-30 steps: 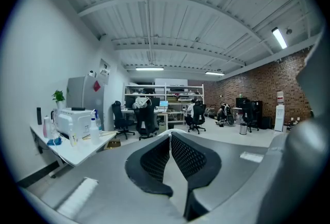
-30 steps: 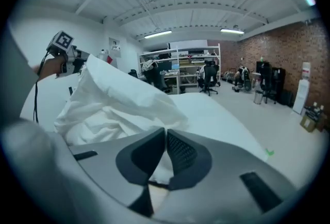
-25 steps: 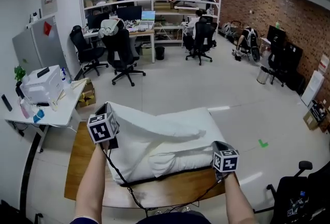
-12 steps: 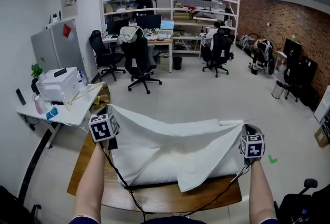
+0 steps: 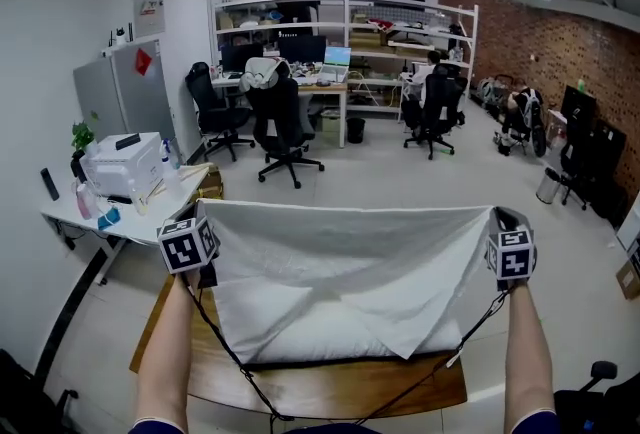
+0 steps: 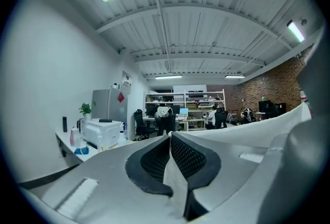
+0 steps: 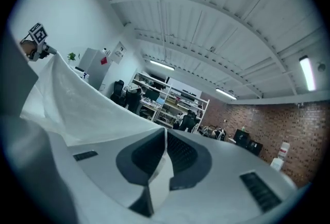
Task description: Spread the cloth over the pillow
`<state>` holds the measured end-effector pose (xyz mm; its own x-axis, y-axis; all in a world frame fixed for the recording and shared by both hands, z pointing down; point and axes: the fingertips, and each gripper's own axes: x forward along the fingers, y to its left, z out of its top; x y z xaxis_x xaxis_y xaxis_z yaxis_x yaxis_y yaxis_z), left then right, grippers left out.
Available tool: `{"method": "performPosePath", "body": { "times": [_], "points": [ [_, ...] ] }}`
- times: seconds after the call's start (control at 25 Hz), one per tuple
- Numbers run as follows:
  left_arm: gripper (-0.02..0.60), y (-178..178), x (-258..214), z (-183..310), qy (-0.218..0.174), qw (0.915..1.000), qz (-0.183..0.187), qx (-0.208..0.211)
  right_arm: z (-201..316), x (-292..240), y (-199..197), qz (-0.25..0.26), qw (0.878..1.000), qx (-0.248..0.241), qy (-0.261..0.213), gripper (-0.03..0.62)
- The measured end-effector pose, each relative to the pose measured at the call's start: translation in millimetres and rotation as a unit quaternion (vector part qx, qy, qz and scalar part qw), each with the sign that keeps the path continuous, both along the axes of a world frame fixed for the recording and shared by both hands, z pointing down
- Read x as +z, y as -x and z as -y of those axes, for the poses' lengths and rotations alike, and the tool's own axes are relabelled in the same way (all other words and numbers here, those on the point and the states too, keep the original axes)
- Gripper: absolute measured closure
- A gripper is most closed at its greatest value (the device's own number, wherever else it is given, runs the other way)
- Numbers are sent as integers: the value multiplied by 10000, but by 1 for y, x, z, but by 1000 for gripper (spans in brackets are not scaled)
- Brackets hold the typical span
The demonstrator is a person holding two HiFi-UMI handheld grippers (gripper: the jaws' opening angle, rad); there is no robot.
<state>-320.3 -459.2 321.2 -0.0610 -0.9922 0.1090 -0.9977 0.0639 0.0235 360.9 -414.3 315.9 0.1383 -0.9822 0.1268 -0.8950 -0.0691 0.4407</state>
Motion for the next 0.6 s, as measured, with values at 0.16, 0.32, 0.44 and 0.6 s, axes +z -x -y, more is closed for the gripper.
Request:
{"method": "performPosePath", "body": {
  "times": [0.16,0.32,0.44,0.6],
  "points": [
    [561,5,-22,-2,-210,9997,94,-42,14,-34,6,-89,9997,-75,-215,563],
    [563,7,-48,-1,-405,9991,94,-21,23,-67,8,-119,9989,-110,-451,563],
    [561,6,-66,-1,-511,9987,56,8,30,-88,8,-183,9980,-141,-583,563],
    [563,6,-89,-1,-607,9981,-95,31,38,-107,6,-291,9974,-172,-634,563]
  ]
}}
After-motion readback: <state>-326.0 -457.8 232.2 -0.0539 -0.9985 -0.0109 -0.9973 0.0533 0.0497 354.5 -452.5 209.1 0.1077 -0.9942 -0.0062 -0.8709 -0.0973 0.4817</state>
